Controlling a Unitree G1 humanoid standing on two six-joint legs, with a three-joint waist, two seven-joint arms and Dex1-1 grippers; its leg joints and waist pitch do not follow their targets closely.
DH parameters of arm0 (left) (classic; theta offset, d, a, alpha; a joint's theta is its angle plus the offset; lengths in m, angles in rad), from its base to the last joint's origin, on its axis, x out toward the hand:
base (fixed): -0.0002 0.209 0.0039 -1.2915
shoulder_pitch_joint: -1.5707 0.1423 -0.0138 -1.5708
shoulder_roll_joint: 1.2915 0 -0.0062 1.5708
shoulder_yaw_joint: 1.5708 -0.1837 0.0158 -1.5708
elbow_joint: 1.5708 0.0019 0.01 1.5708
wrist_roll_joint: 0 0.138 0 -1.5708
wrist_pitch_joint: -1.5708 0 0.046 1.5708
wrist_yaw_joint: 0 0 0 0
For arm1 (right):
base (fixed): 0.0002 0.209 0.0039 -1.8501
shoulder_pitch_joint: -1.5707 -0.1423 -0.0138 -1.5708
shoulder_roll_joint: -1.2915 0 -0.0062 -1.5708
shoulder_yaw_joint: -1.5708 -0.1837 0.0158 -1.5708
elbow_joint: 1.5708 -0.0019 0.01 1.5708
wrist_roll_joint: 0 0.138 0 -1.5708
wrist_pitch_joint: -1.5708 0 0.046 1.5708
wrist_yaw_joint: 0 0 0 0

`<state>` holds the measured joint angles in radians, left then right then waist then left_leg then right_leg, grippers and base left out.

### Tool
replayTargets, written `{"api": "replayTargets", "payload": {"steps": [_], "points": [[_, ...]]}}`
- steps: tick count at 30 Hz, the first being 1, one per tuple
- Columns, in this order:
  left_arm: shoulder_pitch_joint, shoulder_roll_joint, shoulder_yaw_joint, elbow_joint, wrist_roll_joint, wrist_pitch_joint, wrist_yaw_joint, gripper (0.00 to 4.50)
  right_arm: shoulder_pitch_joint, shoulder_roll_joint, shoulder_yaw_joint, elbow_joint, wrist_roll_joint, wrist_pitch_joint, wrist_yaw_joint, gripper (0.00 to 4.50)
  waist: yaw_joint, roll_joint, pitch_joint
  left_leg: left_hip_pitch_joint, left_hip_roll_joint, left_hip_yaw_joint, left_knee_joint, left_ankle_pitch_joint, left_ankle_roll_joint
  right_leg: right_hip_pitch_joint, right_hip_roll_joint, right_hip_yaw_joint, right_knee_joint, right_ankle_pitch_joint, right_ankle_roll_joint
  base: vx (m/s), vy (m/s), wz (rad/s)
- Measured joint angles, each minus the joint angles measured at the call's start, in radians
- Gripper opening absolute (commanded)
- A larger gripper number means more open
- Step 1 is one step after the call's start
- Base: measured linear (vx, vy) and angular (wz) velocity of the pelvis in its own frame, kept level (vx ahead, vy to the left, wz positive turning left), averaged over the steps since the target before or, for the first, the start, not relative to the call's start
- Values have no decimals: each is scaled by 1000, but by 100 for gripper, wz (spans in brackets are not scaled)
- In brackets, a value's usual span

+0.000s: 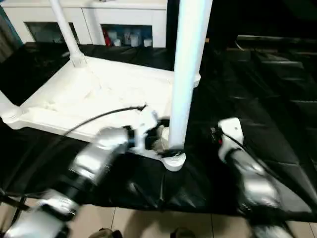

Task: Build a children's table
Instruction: Rotate table base

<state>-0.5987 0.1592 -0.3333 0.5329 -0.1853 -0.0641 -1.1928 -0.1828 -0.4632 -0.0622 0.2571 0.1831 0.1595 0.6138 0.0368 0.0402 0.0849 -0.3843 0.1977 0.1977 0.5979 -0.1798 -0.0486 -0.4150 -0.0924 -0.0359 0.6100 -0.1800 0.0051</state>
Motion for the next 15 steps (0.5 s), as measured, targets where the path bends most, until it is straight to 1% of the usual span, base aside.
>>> {"api": "replayTargets", "payload": {"steps": [2,4,5,7,9,11,12,13,14,15], "points": [[-10,27,-4,29,0,0,-50,443,31,-48,10,-62,21,13,63,303,3,1,0,0,0,1,0,0,0,0,0,0,0,0,0,0,0,0],[-35,45,-9,74,7,-7,-83,417,62,-95,20,-131,44,31,131,303,12,2,0,0,0,1,1,0,0,0,-1,0,0,0,0,0,0,0],[-46,49,-10,86,13,-18,-91,417,75,-111,26,-153,53,36,153,303,17,2,-1,0,0,1,1,0,0,1,-1,0,0,0,0,0,0,0],[-83,54,-23,134,41,-48,-101,397,106,-150,34,-213,74,58,204,303,24,2,-1,0,0,1,2,0,0,2,-1,0,0,0,0,0,0,0],[-125,72,-39,197,87,-87,-111,377,140,-201,33,-276,99,93,255,303,25,3,-1,0,0,1,2,0,0,2,-1,0,0,0,0,0,0,0],[-147,84,-42,248,114,-109,-109,368,161,-239,30,-320,108,124,290,303,26,3,-1,0,0,0,2,0,0,2,-1,0,-1,0,0,0,0,0],[-161,84,-46,281,129,-116,-104,355,177,-262,30,-346,115,144,310,303,25,4,-2,0,0,0,1,0,0,2,-1,0,-1,0,0,0,0,0],[-168,80,-46,300,134,-120,-103,341,187,-272,30,-362,121,159,322,303,25,4,-2,0,0,0,2,0,0,2,-1,0,-1,0,0,0,0,0],[-175,74,-47,317,137,-120,-105,332,195,-283,30,-376,128,173,334,321,25,5,-2,0,0,0,1,0,0,2,-1,-1,-1,0,0,0,0,0],[-190,64,-50,340,138,-117,-114,329,208,-298,30,-397,136,196,346,321,27,5,-2,0,0,0,1,0,0,2,-1,-1,-1,0,0,0,0,0]]}}
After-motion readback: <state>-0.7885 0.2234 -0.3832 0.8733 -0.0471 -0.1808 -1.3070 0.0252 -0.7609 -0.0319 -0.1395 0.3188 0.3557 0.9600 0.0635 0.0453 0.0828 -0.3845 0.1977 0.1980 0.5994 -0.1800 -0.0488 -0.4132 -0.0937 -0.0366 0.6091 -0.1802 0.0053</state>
